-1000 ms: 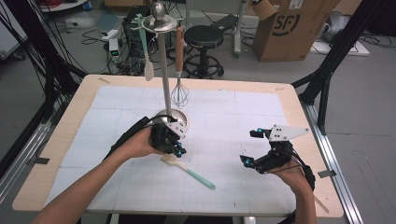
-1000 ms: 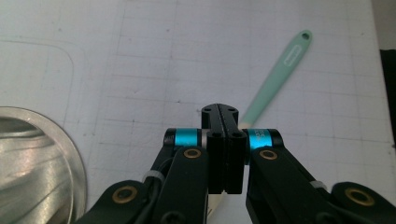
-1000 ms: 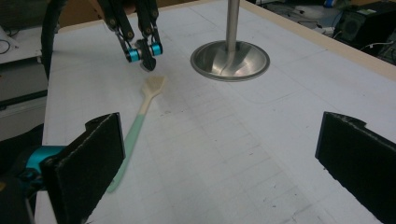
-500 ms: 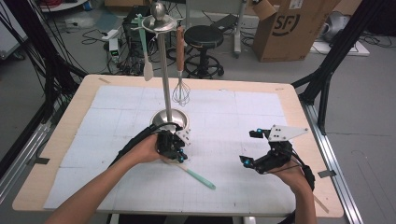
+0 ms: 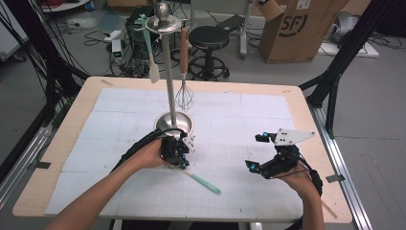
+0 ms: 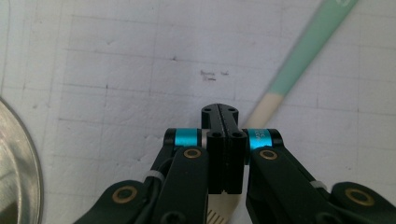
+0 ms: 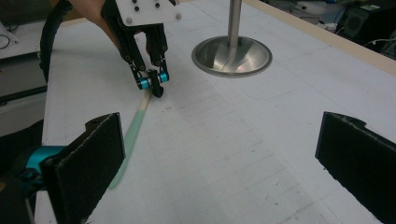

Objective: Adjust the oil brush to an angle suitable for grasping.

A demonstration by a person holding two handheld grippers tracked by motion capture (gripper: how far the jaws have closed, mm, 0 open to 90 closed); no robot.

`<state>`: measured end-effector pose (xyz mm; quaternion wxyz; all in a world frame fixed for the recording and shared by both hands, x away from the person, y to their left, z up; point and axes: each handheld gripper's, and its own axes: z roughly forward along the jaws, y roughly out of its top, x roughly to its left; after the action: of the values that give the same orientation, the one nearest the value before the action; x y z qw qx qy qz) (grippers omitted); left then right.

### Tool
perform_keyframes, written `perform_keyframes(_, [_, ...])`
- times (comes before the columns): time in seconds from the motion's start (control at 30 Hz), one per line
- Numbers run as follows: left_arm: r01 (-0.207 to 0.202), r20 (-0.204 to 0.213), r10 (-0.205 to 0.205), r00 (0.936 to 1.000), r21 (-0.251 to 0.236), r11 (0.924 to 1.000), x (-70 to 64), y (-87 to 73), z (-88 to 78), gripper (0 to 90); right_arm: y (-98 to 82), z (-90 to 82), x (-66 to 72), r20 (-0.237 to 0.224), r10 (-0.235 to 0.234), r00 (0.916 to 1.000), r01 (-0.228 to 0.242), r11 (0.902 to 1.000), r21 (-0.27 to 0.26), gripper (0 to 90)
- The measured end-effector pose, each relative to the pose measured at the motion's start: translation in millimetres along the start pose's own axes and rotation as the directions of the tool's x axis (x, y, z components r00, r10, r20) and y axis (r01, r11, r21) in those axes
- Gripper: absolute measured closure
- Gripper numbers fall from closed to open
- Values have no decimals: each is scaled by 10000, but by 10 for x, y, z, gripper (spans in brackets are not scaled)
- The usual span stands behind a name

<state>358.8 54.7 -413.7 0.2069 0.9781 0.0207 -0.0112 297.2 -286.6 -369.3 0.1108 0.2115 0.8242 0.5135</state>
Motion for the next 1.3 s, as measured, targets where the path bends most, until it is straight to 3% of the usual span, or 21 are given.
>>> perform_keyframes(0.13, [9,-44,-8,10000,274,9996,-2,-46,-33,899,-1,1,-3,-22,-45,10000,45,10000,-13,0])
perform_keyframes(0.37, [227,-10,-227,9997,183,9996,-26,-183,-81,899,-3,-2,0,-17,-2,10000,2,10000,-50,0])
perform_keyframes(0.7, [56,-24,-55,10000,529,9986,-71,-305,-154,899,-2,-10,0,5,23,10000,-23,10000,-13,0])
perform_keyframes(1.3, [205,-75,-201,9998,503,9985,-175,-605,-278,899,-7,-7,2,24,31,10000,-32,10000,56,0])
